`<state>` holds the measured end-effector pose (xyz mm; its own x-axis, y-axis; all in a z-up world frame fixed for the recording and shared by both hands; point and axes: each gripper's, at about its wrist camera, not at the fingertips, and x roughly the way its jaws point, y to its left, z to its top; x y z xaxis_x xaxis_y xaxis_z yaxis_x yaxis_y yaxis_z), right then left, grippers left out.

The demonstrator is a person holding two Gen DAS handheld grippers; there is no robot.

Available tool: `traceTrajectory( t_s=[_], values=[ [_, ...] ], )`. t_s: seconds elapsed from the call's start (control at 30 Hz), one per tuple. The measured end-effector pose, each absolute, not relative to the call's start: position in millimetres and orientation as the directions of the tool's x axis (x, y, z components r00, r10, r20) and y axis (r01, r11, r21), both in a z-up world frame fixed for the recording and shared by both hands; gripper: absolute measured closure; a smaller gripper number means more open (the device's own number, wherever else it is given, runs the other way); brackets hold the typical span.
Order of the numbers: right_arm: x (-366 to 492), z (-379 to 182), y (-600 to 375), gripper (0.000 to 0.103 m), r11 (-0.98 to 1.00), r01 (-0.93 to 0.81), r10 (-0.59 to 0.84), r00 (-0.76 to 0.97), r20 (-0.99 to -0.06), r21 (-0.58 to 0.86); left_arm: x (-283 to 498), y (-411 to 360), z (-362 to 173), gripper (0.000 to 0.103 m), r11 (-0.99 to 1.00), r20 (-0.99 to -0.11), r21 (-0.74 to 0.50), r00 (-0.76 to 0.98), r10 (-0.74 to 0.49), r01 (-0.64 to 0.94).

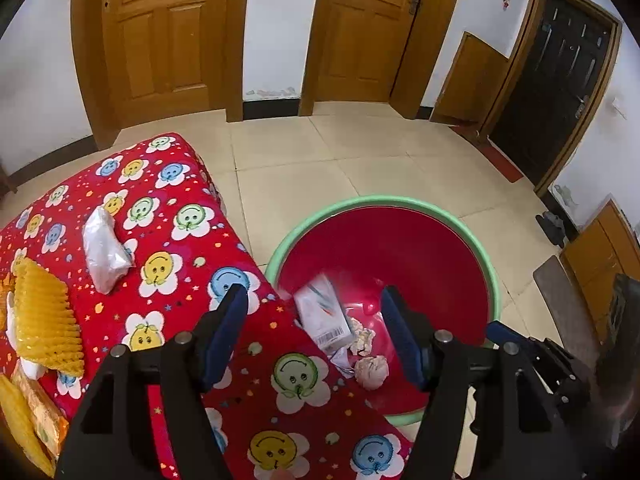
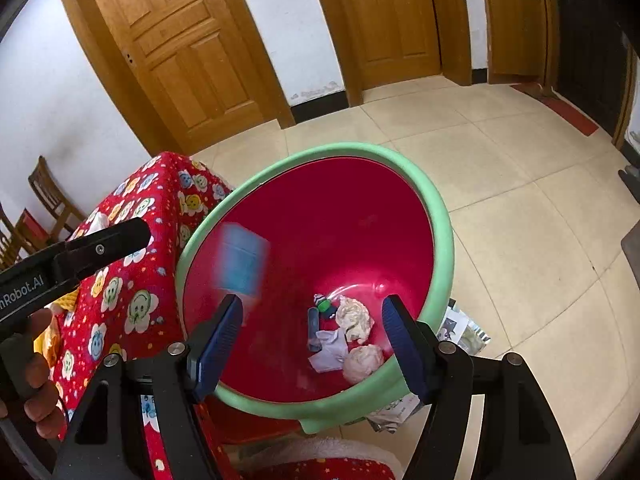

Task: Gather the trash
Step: 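Open the left tool to drop the box into the bucket while the right tool drops the tissue, then move the open left tool back over the table toward the yellow foam net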

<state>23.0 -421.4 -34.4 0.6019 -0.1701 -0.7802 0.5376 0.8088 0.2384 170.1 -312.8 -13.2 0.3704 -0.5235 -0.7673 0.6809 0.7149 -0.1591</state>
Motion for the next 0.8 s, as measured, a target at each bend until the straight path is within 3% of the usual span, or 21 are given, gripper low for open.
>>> traceTrajectory(
  t_s=[0.8],
  values=[
    [19,-4,-382,0.029,0.845,0.469,-0.148,0.665,-0.732,0.255,159,-225,21,0.035,0.821,-0.731,-0.135,0.504,-0.460,0.554]
  ],
)
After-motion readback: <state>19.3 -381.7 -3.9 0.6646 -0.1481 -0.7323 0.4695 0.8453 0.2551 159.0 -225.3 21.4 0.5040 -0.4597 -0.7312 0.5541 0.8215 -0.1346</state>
